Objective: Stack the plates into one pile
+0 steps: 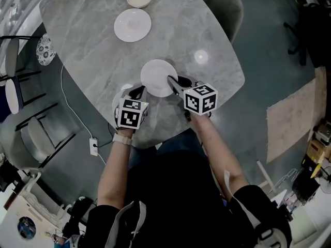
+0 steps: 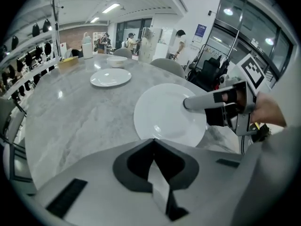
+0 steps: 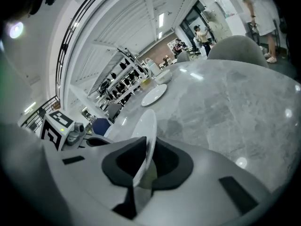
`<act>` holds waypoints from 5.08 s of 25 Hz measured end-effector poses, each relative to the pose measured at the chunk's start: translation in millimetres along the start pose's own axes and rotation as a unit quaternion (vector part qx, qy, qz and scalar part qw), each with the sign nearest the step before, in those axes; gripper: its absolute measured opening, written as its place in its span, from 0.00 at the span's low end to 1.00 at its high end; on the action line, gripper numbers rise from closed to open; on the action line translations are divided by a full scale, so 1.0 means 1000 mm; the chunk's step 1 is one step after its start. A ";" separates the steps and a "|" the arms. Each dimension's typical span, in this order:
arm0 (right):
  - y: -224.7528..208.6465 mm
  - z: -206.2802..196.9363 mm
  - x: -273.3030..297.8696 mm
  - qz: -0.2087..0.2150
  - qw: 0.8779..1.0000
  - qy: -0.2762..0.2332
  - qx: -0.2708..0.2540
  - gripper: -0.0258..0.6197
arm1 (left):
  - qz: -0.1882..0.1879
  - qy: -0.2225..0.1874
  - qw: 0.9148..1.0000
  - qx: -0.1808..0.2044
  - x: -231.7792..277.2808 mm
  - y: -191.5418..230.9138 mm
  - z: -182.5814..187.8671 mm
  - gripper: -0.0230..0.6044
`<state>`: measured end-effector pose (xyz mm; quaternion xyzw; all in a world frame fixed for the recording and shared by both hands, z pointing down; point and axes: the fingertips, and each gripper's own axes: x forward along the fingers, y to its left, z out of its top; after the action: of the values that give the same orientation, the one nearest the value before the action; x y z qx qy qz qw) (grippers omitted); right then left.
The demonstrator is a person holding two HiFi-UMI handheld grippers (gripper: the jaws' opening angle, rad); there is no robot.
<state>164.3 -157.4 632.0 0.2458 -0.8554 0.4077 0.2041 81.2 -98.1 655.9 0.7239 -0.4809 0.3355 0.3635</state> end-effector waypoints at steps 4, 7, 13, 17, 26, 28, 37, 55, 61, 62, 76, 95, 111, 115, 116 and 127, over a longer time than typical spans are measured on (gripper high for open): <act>0.013 0.008 -0.001 0.005 1.000 -0.016 0.020 0.10 | 0.000 -0.009 1.000 -0.001 -0.014 0.011 -0.002 0.05; 0.027 0.014 -0.002 0.007 0.999 -0.024 0.023 0.09 | -0.002 -0.013 1.000 -0.002 -0.024 0.018 -0.006 0.05; 0.060 0.014 -0.005 -0.002 0.999 -0.037 0.021 0.09 | -0.004 -0.026 1.000 -0.004 -0.051 0.037 -0.022 0.05; 0.087 0.007 -0.004 0.000 0.999 -0.041 0.029 0.09 | -0.007 -0.025 1.000 -0.003 -0.068 0.048 -0.040 0.05; 0.130 -0.034 0.013 -0.016 0.999 -0.026 0.045 0.09 | -0.020 -0.021 1.000 0.006 -0.098 0.070 -0.076 0.05; 0.137 -0.043 0.016 -0.020 0.998 -0.024 0.050 0.09 | -0.022 -0.020 1.000 0.009 -0.103 0.074 -0.082 0.05; 0.157 -0.075 0.033 -0.037 0.997 -0.013 0.070 0.09 | -0.027 -0.014 0.999 0.018 -0.126 0.094 -0.113 0.05; 0.141 -0.101 0.044 -0.119 0.991 0.000 0.059 0.16 | -0.032 0.000 0.999 0.028 -0.141 0.116 -0.141 0.05; 0.137 -0.106 0.050 -0.149 0.988 0.037 0.005 0.24 | -0.030 -0.001 0.999 0.027 -0.142 0.118 -0.140 0.05; 0.138 -0.107 0.050 -0.152 0.988 0.041 -0.003 0.26 | -0.030 -0.001 0.999 0.027 -0.143 0.117 -0.140 0.05; 0.125 -0.093 0.038 -0.160 0.983 0.049 -0.071 0.32 | -0.013 0.000 1.000 0.017 -0.134 0.102 -0.133 0.05; 0.080 -0.028 0.005 -0.066 0.996 0.019 -0.065 0.32 | 0.062 -0.027 0.998 -0.004 -0.122 0.058 -0.055 0.05; 0.034 0.046 0.017 -0.102 0.994 -0.026 -0.014 0.32 | 0.013 -0.036 0.998 0.052 -0.083 0.096 0.033 0.05; 0.028 0.062 0.033 -0.116 0.993 -0.028 -0.013 0.32 | -0.004 -0.037 0.997 0.062 -0.063 0.113 0.053 0.05; 0.026 0.066 0.037 -0.122 0.992 -0.029 -0.015 0.32 | -0.008 -0.037 0.997 0.064 -0.058 0.117 0.058 0.05; 0.006 0.125 0.093 -0.138 0.989 -0.052 -0.005 0.32 | -0.027 -0.040 0.995 0.085 0.000 0.166 0.108 0.05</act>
<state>68.2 -277.4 606.8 0.3816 -0.8246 0.3582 0.2146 -59.8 -235.4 634.8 0.7778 -0.4447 0.3360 0.2905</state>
